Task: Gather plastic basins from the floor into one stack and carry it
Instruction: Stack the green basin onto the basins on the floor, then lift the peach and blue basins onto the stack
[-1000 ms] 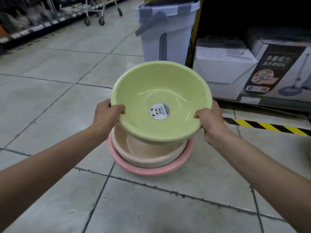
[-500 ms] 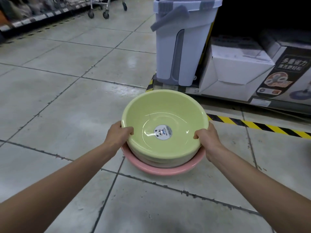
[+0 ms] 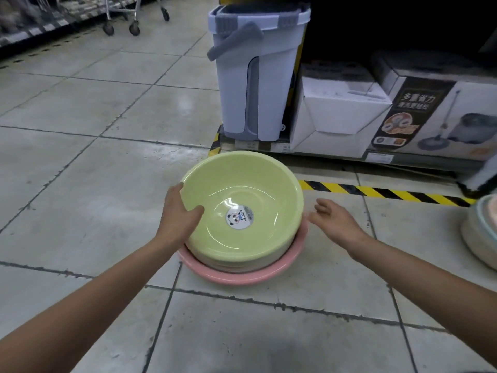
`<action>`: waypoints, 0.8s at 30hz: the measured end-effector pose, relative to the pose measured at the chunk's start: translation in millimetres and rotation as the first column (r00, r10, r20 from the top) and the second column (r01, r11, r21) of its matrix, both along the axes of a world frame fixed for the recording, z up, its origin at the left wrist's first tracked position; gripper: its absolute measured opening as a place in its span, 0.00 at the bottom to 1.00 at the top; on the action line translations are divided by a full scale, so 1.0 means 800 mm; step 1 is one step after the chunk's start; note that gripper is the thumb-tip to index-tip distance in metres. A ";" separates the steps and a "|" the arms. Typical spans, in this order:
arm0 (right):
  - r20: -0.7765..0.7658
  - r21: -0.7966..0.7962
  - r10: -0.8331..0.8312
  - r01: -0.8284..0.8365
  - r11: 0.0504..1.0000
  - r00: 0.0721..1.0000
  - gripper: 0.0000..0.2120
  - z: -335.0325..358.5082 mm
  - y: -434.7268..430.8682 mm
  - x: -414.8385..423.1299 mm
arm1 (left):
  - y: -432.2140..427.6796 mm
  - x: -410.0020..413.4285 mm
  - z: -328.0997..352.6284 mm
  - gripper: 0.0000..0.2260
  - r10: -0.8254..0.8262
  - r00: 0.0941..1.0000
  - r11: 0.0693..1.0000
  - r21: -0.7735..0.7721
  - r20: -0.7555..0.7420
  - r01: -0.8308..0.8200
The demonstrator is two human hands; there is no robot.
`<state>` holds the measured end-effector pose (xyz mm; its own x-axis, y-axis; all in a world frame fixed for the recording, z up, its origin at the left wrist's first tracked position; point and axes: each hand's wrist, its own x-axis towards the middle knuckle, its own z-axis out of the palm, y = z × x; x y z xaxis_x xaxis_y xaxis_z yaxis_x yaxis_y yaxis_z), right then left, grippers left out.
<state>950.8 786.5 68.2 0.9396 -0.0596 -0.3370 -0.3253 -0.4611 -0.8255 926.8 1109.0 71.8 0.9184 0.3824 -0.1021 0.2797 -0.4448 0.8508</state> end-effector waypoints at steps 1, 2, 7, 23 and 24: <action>0.024 -0.007 -0.019 0.020 1.000 1.000 0.33 0.005 -0.011 0.001 | -0.013 0.005 0.012 0.29 -0.045 0.998 0.997 0.062 0.047 0.042; 0.048 0.000 -0.045 0.045 0.999 0.998 0.33 0.009 -0.024 0.001 | -0.029 0.011 0.024 0.28 -0.083 0.993 0.994 0.081 0.079 0.077; 0.136 0.044 -0.206 0.202 0.978 0.969 0.32 0.027 -0.129 -0.005 | -0.161 0.056 0.065 0.18 -0.310 0.946 0.946 -0.069 0.091 0.317; 0.151 -0.005 -0.745 0.754 0.657 0.650 0.27 0.008 -0.685 -0.066 | -0.766 0.161 0.008 0.24 -0.588 0.798 0.780 -0.354 -0.132 0.516; 0.132 -0.006 -0.765 0.772 0.636 0.631 0.28 -0.002 -0.713 -0.068 | -0.794 0.163 -0.002 0.24 -0.591 0.792 0.780 -0.356 -0.151 0.514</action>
